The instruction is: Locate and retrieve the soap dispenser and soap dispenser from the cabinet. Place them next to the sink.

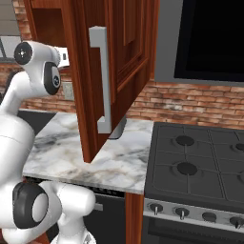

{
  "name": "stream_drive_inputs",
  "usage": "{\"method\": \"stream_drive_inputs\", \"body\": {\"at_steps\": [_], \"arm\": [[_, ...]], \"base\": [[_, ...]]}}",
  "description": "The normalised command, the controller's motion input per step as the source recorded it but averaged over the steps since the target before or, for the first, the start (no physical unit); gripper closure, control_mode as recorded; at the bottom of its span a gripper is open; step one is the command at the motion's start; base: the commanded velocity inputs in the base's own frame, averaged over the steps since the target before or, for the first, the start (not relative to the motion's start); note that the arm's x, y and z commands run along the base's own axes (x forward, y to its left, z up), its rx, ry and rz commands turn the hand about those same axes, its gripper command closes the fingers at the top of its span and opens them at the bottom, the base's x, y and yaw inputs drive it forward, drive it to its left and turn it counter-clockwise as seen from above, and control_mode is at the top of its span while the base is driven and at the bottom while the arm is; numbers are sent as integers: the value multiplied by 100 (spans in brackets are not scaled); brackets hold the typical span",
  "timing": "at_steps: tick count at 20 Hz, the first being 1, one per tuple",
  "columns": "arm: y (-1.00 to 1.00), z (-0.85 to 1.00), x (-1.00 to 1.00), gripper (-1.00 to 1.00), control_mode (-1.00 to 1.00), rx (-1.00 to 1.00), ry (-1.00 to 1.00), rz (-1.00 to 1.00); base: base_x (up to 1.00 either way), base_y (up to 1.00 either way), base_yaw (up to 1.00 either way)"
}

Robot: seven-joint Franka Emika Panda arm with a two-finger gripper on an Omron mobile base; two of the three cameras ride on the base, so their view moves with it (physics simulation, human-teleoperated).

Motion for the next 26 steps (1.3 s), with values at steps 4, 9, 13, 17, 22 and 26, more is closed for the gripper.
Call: {"method": "stream_drive_inputs", "body": {"at_steps": [4, 9, 13, 17, 22, 26], "arm": [[0, 0, 47, -100, -100, -2, 0, -5], [-3, 14, 42, -100, -100, 6, 0, -1], [-2, 17, 38, -100, -100, 6, 1, 0], [0, 2, 36, -100, -100, 0, 4, 0], [0, -4, 38, -100, -100, 0, 13, 0], [0, 0, 43, -100, -100, 1, 20, 2]], "base": [[0, 0, 0], [0, 0, 0], [0, 0, 0], [0, 0, 0], [0, 0, 0], [0, 0, 0]]}}
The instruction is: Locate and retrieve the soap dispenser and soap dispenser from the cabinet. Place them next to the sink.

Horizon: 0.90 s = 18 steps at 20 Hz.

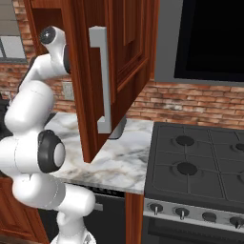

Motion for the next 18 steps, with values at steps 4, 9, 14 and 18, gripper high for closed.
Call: {"method": "stream_drive_inputs", "body": {"at_steps": [4, 9, 14, 18], "arm": [[0, 3, 42, -100, -100, 2, 16, 2], [0, 1, 36, -100, -100, 1, 2, 5], [0, -10, 21, -100, -100, 2, -1, 7], [1, -21, 22, -100, -100, 4, 0, 7]], "base": [[0, 0, 0], [0, 0, 0], [0, 0, 0], [0, 0, 0]]}}
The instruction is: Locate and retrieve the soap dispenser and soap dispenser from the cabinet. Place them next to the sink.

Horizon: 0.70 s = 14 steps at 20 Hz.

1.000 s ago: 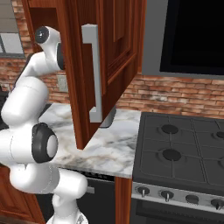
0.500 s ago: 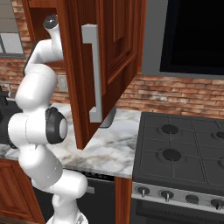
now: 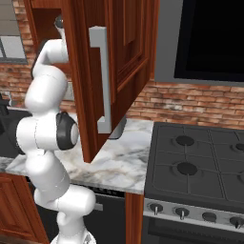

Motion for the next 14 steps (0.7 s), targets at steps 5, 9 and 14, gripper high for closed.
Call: {"method": "stream_drive_inputs", "body": {"at_steps": [5, 9, 14], "arm": [[0, -14, 33, -100, -100, 2, -2, 5], [0, -10, 40, -100, -100, 0, -5, 3], [0, -8, 35, -100, -100, 0, -5, 2]], "base": [[0, 0, 0], [0, 0, 0], [0, 0, 0]]}}
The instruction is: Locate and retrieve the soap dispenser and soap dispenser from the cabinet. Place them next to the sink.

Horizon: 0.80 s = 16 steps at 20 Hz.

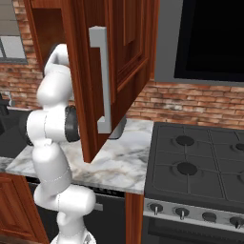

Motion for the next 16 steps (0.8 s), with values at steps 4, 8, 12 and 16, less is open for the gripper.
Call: {"method": "stream_drive_inputs", "body": {"at_steps": [4, 8, 12, 16], "arm": [[10, -2, 19, -100, -100, 0, -1, 0], [8, -5, 28, -100, -100, 0, 0, 0], [11, -7, 22, -100, -100, 0, 0, 0], [20, -9, 7, 100, -100, 0, 0, 0]], "base": [[0, 0, 0], [0, 0, 0], [0, 0, 0], [0, 0, 0]]}}
